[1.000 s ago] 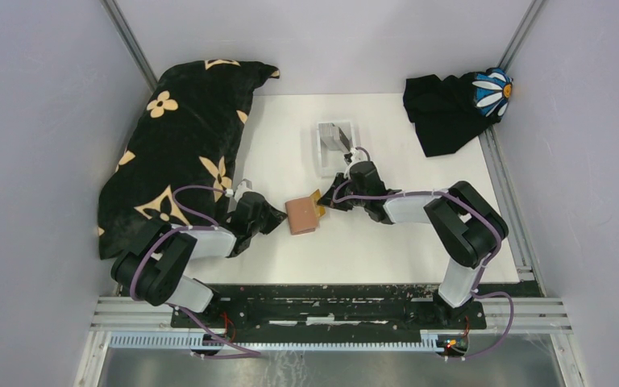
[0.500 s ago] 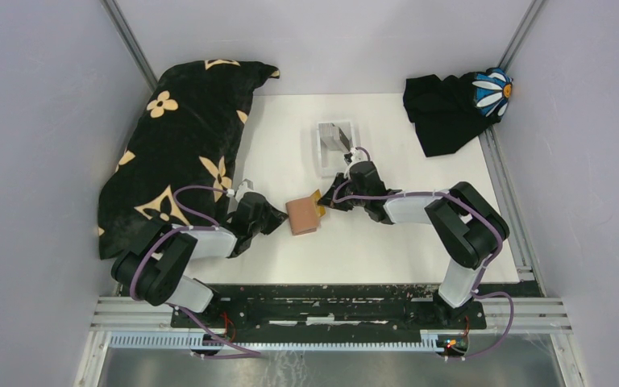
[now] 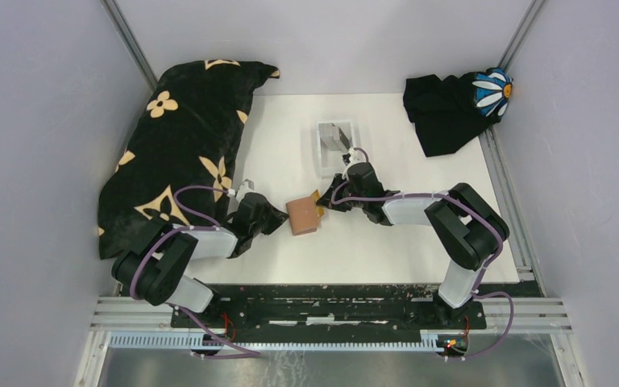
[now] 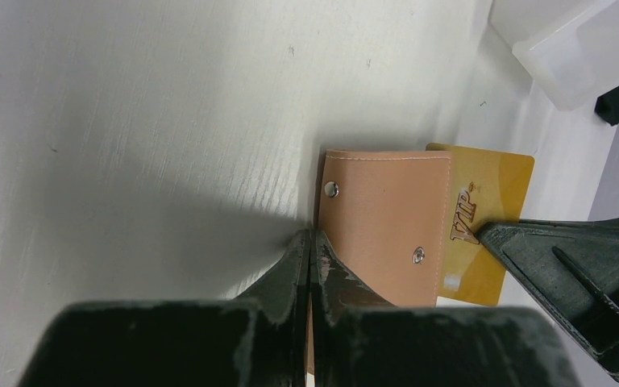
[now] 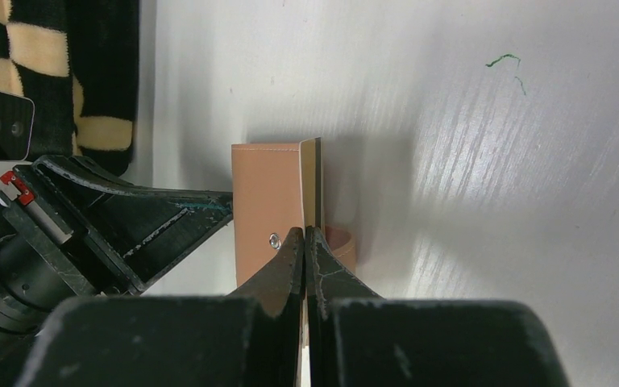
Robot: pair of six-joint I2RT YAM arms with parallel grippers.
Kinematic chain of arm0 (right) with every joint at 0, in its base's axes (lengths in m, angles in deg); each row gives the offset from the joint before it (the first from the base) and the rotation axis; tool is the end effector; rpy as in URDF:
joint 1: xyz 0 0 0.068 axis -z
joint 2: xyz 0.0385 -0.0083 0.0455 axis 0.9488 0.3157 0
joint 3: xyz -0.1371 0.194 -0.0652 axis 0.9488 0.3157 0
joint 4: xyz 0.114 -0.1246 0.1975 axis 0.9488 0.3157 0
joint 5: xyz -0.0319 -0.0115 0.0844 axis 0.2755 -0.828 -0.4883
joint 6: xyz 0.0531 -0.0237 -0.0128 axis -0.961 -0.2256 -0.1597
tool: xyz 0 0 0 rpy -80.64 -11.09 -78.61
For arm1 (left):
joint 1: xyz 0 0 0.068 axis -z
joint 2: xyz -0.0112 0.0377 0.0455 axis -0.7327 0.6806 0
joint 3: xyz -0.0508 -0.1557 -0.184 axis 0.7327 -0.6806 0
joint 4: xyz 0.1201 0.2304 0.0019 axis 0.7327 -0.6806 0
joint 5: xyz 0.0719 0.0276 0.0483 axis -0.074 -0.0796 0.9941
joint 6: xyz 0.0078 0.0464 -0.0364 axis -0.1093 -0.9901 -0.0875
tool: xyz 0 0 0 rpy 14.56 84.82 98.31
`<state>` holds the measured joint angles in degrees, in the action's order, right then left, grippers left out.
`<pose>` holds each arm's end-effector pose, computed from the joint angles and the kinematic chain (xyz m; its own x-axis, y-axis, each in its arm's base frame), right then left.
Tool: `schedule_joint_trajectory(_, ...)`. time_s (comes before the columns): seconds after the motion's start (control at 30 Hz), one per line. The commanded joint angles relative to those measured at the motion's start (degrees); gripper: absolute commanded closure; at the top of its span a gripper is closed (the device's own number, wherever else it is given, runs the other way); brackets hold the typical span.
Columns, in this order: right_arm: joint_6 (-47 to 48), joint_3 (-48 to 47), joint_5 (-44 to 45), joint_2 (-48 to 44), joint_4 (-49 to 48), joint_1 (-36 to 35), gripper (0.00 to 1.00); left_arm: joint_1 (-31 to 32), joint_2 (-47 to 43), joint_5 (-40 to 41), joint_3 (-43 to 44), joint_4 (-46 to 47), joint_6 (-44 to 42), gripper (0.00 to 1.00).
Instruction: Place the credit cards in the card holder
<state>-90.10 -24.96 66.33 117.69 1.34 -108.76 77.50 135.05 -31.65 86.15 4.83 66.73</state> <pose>0.2772 0.2225 0.1177 -0.8458 0.2841 -0.4515 -0.1519 0.6831 0.7144 0.2211 -0.1254 0.0892 -0.6447 -0.6392 -0.4192 -0.2537 0.6963 -0.6714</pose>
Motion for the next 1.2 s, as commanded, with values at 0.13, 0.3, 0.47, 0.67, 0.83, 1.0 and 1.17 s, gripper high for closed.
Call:
schedule_joint_trajectory(0.13,-0.76,-1.7,-3.66,-2.49,-2.36,-2.11,0.99,2.11,1.84,-1.49,-0.12,1.21,1.74,0.97)
schedule_joint_trajectory(0.3,-1.5,-0.71,-3.92,-1.74,-4.29,-2.33,0.99,3.11,2.15,-0.85,-0.01,1.26,2.2,0.97)
schedule_joint_trajectory(0.47,-2.2,0.19,-4.36,-1.66,-6.23,-2.32,0.99,4.2,3.08,-0.49,0.8,1.24,2.26,0.97)
schedule_joint_trajectory(0.67,-2.13,0.28,-4.76,-2.28,-6.4,-2.33,0.99,5.01,3.41,0.06,1.25,1.17,2.36,0.97)
schedule_joint_trajectory(0.83,-2.29,0.46,-4.97,-2.03,-7.04,-2.48,0.99,5.21,3.23,0.44,1.24,0.73,2.42,0.97)
schedule_joint_trajectory(1.0,-2.32,0.37,-4.83,-1.91,-7.11,-3.11,0.99,5.38,3.4,0.53,1.26,0.73,2.51,0.97)
schedule_joint_trajectory(1.17,-2.22,0.2,-4.76,-1.93,-6.98,-3.64,0.99,5.49,2.91,0.5,1.01,0.62,2.42,0.97)
